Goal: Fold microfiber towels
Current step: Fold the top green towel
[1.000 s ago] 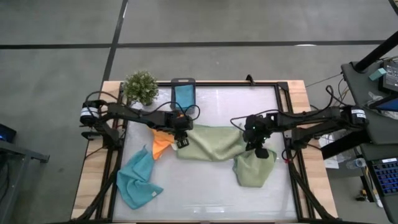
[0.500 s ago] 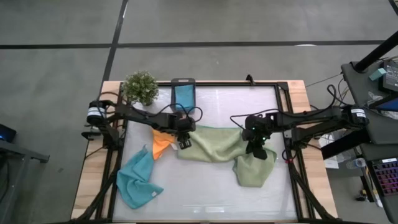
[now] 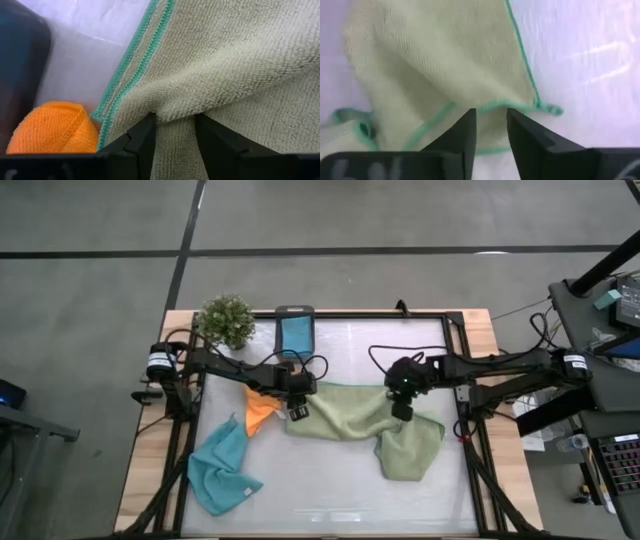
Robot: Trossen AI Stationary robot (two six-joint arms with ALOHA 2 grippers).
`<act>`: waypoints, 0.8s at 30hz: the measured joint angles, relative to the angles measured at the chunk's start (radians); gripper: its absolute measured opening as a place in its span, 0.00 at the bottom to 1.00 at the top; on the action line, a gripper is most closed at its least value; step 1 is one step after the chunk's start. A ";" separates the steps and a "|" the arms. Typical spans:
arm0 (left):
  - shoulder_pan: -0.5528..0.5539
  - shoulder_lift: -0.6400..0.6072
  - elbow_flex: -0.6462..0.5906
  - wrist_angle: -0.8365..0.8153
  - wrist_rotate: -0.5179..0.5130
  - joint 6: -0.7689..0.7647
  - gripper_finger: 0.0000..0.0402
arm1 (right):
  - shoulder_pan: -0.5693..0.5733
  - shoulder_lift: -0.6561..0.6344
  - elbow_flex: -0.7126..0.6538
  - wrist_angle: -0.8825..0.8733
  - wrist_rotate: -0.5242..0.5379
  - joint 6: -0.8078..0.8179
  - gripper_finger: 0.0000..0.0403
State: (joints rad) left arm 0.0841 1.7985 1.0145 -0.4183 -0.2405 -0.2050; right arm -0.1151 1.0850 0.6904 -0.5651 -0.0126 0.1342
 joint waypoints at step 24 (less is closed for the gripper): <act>0.001 0.001 -0.005 -0.015 -0.138 0.000 0.31 | -0.229 0.429 0.019 0.376 0.007 -0.351 0.02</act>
State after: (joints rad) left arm 0.0855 1.7992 1.0093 -0.4329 -0.3783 -0.2055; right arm -0.3445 1.5140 0.7095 -0.1896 -0.0058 -0.2166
